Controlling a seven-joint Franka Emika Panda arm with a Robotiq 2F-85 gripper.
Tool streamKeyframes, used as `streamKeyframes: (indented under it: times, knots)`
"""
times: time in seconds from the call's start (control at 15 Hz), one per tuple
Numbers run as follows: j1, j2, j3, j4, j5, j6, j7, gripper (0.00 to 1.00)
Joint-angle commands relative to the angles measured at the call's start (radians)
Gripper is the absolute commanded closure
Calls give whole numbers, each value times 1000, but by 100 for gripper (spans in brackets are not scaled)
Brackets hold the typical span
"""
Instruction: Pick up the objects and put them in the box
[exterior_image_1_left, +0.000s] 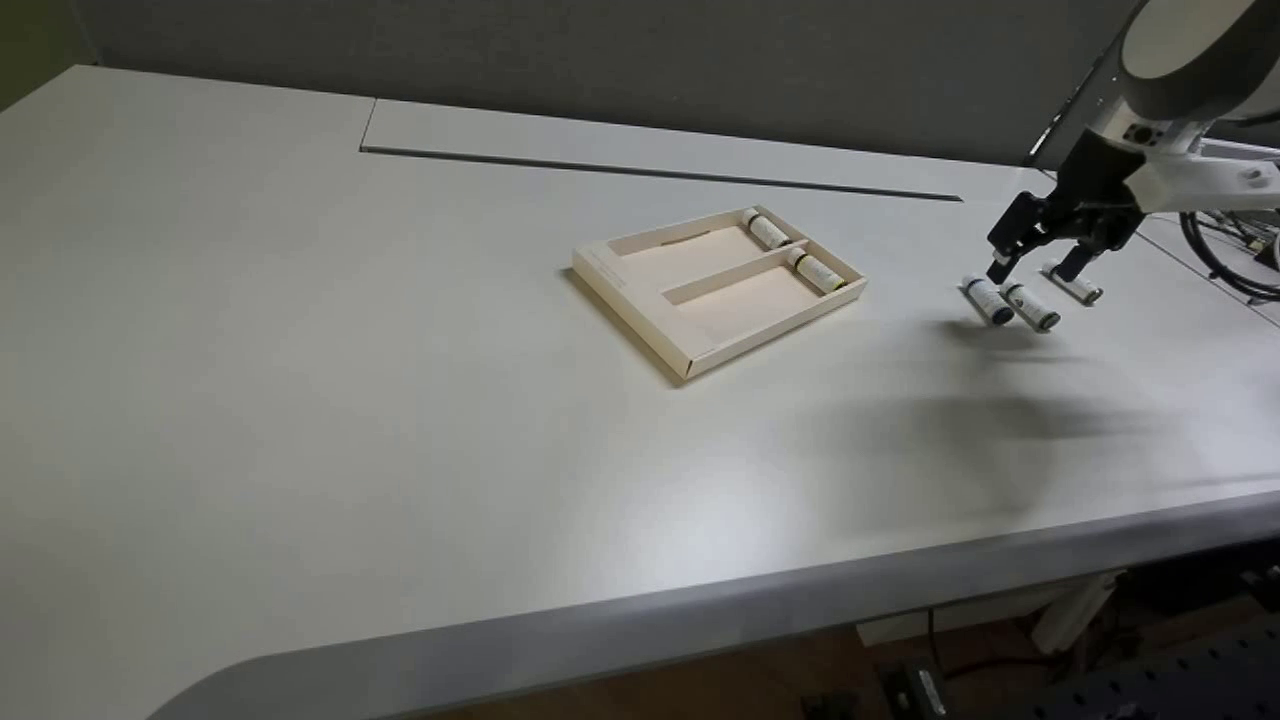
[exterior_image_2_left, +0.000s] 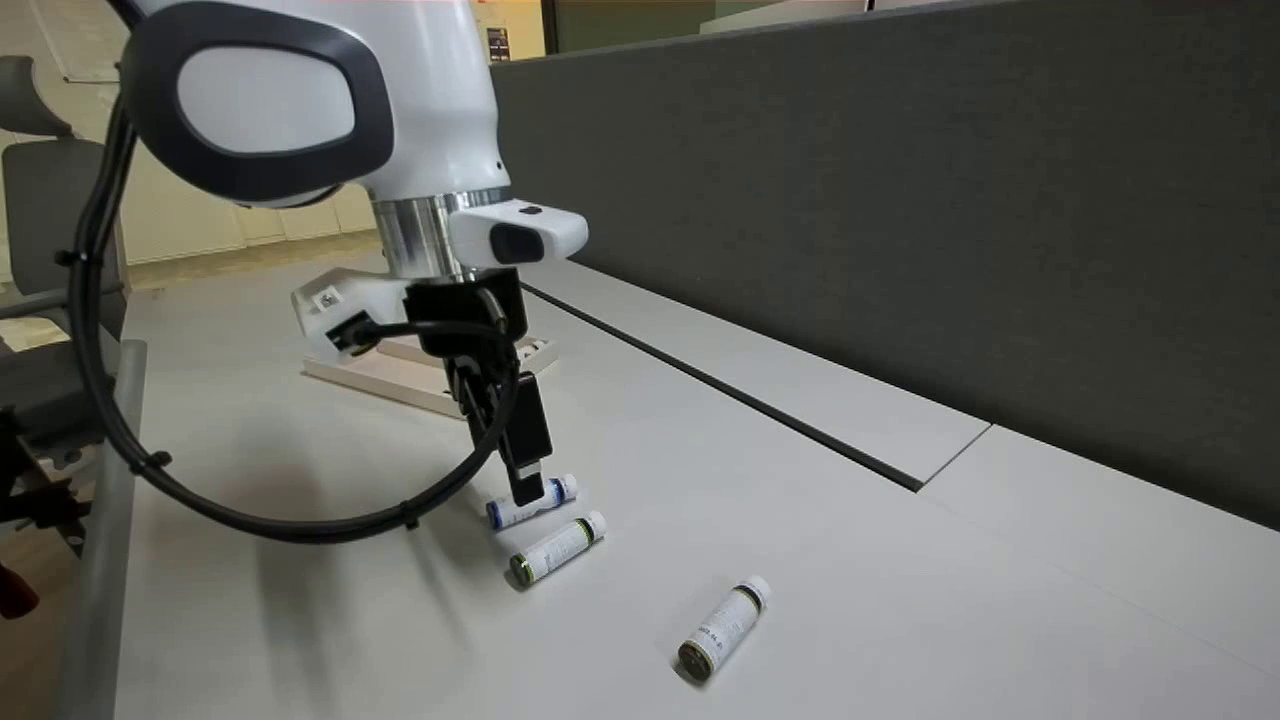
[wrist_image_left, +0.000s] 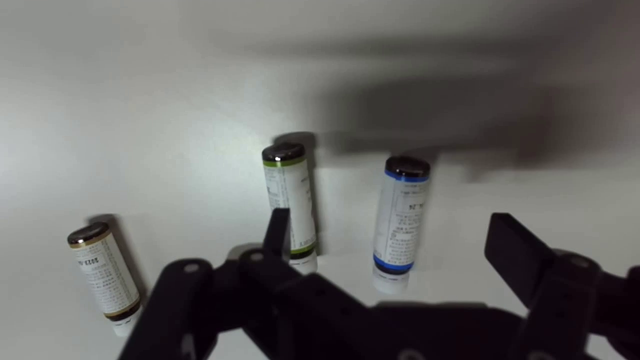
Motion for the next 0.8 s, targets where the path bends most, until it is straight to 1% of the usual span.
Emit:
streamKeyframes:
  times: [0.0,0.27,0.33,0.4,0.47,0.53,0.73]
  knots:
    - [-50,15,43,-16,40,53,-23,0]
    - [-86,47,84,-15,69,93,-49,0]
    - [-91,55,91,-15,71,106,-52,22]
    - [-98,63,100,-16,72,117,-61,25]
    - [-102,70,107,-16,73,128,-67,32]
    - [-105,77,113,-16,72,134,-69,40]
    - [-109,86,123,-15,69,144,-70,61]
